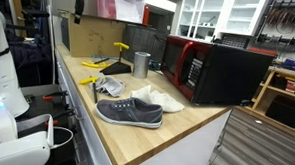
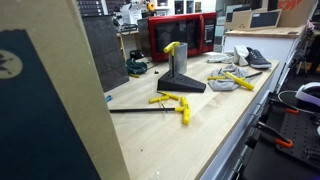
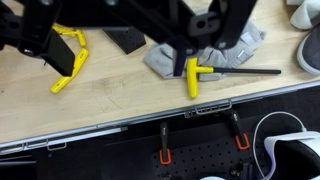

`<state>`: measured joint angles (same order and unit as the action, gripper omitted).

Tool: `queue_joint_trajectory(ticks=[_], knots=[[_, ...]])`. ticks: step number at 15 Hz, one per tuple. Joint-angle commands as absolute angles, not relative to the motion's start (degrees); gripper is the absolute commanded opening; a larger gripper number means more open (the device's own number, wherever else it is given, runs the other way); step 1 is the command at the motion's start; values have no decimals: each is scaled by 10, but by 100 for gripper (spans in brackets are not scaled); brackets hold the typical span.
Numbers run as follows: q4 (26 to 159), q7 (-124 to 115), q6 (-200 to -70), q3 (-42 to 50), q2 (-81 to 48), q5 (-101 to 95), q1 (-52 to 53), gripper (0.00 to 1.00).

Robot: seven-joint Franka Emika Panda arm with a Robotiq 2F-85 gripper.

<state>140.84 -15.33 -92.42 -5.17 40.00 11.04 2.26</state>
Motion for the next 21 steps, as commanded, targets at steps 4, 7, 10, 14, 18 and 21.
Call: queue_joint_trajectory(ticks=[4,7,10,14,18,21], knots=[[1407,-150,-922,-57,400,113,15,100],[1398,-144,-920,-57,388,109,16,100],[1388,-138,-930,-65,359,84,13,100],[1389,-146,-979,-79,317,21,8,100],[1407,-178,-1047,-85,283,-36,1,100],[1423,-215,-1080,-81,266,-59,-11,100]])
